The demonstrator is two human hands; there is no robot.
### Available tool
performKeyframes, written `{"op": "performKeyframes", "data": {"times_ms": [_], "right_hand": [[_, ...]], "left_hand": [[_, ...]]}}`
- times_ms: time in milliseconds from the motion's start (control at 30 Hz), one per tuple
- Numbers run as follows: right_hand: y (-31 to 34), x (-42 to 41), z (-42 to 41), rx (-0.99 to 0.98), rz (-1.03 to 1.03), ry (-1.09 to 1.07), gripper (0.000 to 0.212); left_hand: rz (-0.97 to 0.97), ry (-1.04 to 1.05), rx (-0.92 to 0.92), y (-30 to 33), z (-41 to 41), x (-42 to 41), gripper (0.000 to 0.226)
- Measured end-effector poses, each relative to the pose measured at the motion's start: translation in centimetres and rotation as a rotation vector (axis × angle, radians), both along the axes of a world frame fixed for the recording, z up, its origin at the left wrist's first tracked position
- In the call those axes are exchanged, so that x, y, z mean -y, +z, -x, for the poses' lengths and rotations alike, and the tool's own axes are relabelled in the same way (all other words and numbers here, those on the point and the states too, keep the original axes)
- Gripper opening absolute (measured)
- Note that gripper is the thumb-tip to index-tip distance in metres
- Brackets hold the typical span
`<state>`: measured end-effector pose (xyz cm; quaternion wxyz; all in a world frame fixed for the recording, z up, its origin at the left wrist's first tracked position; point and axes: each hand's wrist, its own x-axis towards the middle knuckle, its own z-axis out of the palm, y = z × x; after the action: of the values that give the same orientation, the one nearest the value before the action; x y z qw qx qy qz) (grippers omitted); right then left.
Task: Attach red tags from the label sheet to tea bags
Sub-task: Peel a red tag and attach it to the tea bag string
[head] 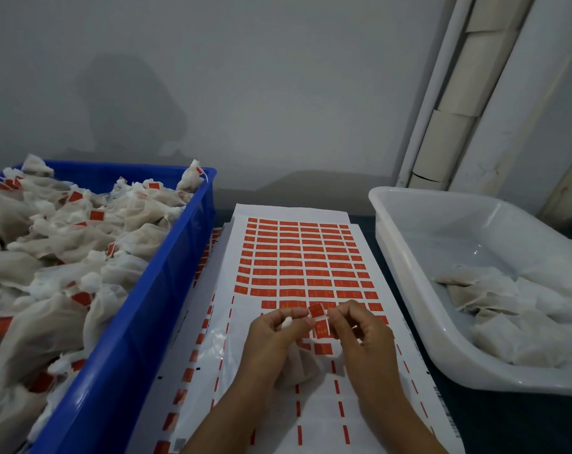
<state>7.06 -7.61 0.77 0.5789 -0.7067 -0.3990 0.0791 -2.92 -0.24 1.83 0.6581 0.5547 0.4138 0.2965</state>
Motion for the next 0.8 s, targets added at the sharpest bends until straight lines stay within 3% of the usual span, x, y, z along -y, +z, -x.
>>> {"op": "performKeyframes", "data": {"times_ms": [267,467,600,800], "right_hand": [[0.05,0.09,-0.03,0.021,-0.016,-0.011,0.015],[-0.03,-0.02,-0.22,-0.117,0.019,0.077,0.025],[0.00,-0.10,-0.23,-0.079,0.044,0.083,0.007],[0.30,0.14,-0.69,-0.005,0.008,0.097,0.008]], "left_hand": [[-0.023,0.031,-0.029,0.03,-0.09,0.00,0.007],[-0.043,0.020,-0.042,0.12,-0.10,-0.02,0.008],[-0.062,0.012,-0.031,-0.06,-0.06,-0.09,0.014],[-0.088,-0.026,0.018,-0.17,-0.09,-0.15,0.008]]}}
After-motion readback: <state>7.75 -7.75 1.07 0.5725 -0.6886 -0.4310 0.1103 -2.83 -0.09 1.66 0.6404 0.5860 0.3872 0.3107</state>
